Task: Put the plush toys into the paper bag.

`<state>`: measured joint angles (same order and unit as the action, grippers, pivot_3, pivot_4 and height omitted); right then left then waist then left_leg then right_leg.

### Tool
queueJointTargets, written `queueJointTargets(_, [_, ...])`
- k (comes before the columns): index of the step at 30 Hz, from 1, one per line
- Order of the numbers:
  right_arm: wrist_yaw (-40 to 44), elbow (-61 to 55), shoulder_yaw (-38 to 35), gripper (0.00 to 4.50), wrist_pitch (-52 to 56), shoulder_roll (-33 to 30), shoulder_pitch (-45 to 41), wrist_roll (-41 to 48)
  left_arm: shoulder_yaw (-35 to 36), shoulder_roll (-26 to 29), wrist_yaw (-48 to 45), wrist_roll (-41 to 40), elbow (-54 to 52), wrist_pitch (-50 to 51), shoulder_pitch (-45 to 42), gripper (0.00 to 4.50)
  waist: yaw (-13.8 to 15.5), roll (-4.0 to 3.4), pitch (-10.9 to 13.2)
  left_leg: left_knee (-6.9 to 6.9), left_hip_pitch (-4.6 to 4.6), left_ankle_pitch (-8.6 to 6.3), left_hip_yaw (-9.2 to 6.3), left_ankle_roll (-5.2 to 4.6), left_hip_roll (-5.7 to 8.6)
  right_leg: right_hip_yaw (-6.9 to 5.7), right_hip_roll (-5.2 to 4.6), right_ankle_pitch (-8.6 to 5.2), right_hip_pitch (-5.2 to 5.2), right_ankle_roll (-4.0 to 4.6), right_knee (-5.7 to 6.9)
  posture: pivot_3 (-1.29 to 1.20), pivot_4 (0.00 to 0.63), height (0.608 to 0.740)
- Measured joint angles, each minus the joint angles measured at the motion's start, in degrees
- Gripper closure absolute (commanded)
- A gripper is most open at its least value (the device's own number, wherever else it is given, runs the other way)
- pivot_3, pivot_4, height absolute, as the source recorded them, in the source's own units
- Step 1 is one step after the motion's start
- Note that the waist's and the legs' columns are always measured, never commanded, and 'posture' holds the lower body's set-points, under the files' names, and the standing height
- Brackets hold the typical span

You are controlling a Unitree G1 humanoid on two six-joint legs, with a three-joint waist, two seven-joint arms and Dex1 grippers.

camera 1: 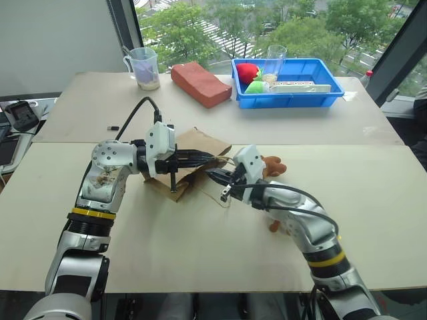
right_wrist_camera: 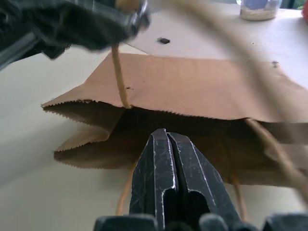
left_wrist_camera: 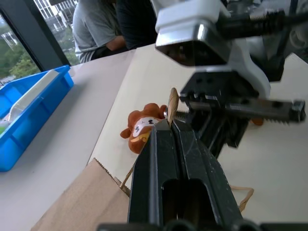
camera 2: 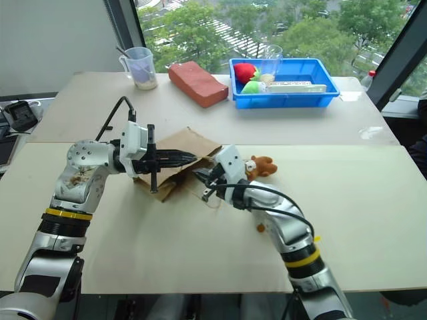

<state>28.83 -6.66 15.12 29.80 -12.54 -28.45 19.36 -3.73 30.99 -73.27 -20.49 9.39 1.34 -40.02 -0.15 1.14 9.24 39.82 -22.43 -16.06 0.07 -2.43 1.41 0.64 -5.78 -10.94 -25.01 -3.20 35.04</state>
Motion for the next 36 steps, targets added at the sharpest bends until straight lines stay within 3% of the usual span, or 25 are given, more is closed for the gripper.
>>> queueJointTargets(9, [-1.52,17.27,0.88,4.45,-8.85,9.62,-4.89,-6.77,1.13,-0.44,0.69,-0.05,-0.04,-0.20,-0.54,4.50,-1.24,-0.02,-0.01,-0.06,0.06,-0.05,-0.06,0.14,0.06,0.01,0.00,0.00,-0.14,0.00,0.10,0.00,0.150,0.740])
queueJointTargets(13, [-3.20,26.76,1.46,4.45,-11.13,11.65,-6.24,-10.14,1.77,-0.56,1.55,-0.05,-0.59,-0.74,-0.54,4.50,-1.51,-0.02,-0.01,-0.04,0.07,-0.10,-0.06,0.24,0.11,0.01,-0.05,0.00,-0.15,0.00,0.12,0.00,0.150,0.740])
queueJointTargets(18, [-4.03,30.56,0.70,4.45,-12.78,12.78,-8.09,-11.99,2.95,-0.55,4.28,0.00,-1.51,-1.23,-0.55,4.50,-2.07,-0.03,-0.03,-0.03,0.21,-0.10,-0.07,0.30,0.11,0.00,-0.05,0.01,-0.10,0.00,0.20,0.00,0.150,0.740])
queueJointTargets(28, [-10.35,33.01,-2.37,4.45,-11.41,16.12,-9.26,-14.20,9.99,-0.67,27.16,6.05,2.71,-1.35,-7.79,4.50,-2.22,-0.03,-0.09,-0.04,0.50,-0.07,-0.12,0.35,0.18,0.06,-0.11,0.01,-0.01,0.00,0.54,0.00,0.150,0.740])
queueJointTargets(36, [-13.33,35.26,-4.80,4.45,-10.49,17.64,-11.36,-14.18,12.71,-2.31,40.59,7.49,-1.07,2.88,-9.30,4.50,-2.20,-0.03,-0.10,-0.02,0.53,-0.07,-0.13,0.36,0.28,0.04,-0.29,0.01,-0.08,0.00,0.74,0.00,0.150,0.740])
